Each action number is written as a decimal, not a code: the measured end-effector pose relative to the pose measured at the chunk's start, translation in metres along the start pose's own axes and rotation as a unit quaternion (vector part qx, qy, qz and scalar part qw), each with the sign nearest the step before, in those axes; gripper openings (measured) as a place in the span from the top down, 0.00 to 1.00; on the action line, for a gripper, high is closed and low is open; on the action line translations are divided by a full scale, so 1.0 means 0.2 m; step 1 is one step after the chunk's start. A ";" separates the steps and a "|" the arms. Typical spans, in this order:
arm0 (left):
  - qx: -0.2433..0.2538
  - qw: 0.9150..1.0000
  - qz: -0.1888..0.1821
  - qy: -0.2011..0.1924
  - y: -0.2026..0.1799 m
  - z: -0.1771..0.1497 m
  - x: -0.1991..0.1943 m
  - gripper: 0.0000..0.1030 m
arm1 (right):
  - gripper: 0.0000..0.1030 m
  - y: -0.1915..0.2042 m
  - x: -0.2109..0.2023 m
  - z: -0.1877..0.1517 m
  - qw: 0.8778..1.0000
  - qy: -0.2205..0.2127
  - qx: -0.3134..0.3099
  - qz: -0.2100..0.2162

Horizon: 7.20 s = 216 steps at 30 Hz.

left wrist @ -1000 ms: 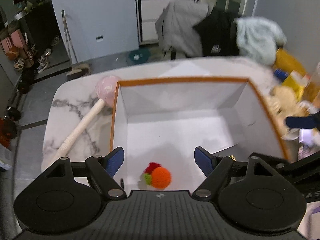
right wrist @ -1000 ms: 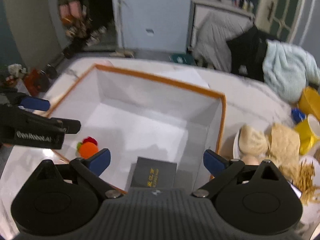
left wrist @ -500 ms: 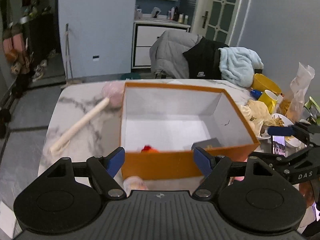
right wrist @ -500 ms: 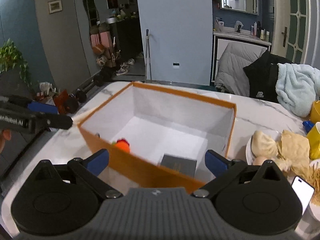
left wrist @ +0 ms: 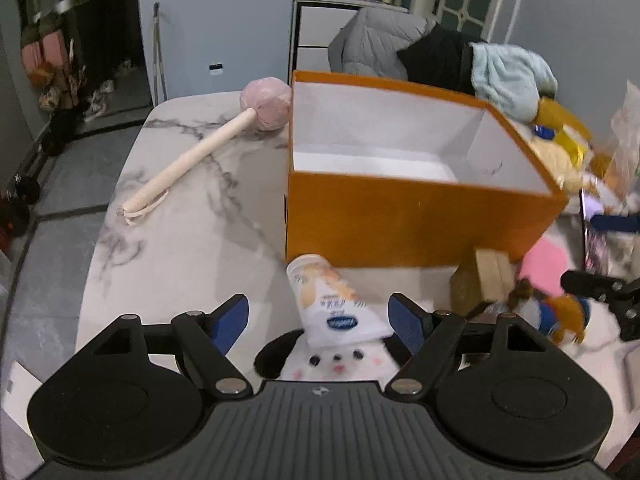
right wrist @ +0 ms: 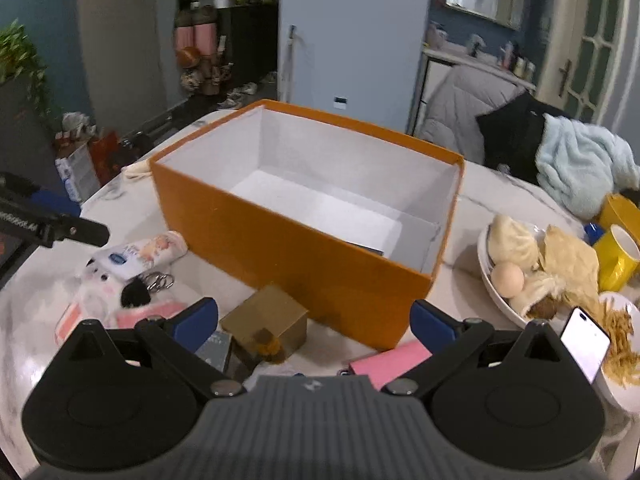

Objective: Organize objects
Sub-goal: 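Move left gripper to the white panda plush while right gripper approaches the sailor duck plush, then grasp the panda plush with left gripper while right gripper grasps the duck plush, then lift and carry both plushes over the orange box with both grippers, then lower both plushes into the orange box and open both grippers, then move left gripper to the white floral jar while right gripper approaches the brown cardboard box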

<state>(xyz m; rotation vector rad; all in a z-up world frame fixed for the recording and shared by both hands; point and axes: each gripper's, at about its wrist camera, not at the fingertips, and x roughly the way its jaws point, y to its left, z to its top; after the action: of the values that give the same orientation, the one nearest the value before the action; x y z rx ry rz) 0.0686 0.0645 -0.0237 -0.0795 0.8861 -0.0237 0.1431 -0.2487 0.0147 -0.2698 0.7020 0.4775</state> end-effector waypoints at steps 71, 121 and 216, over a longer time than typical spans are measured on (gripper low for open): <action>0.075 0.991 -0.087 0.072 -0.09 -0.18 0.01 0.23 | 0.50 0.02 0.05 -0.21 0.987 0.092 -0.130 -0.005; -0.018 0.988 -0.119 -0.095 -0.27 0.63 -0.05 0.23 | 0.50 -0.18 -0.15 0.68 0.993 -0.106 0.054 0.014; -0.015 0.997 -0.053 -0.059 -0.08 0.25 -0.13 0.22 | 0.42 -0.05 -0.12 0.32 0.997 -0.075 -0.009 0.013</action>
<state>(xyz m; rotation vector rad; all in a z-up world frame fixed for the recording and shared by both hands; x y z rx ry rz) 0.0904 0.0523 0.0284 -0.1544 0.7632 -0.1042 0.1685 -0.2396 0.0790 -0.2384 0.5565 0.5240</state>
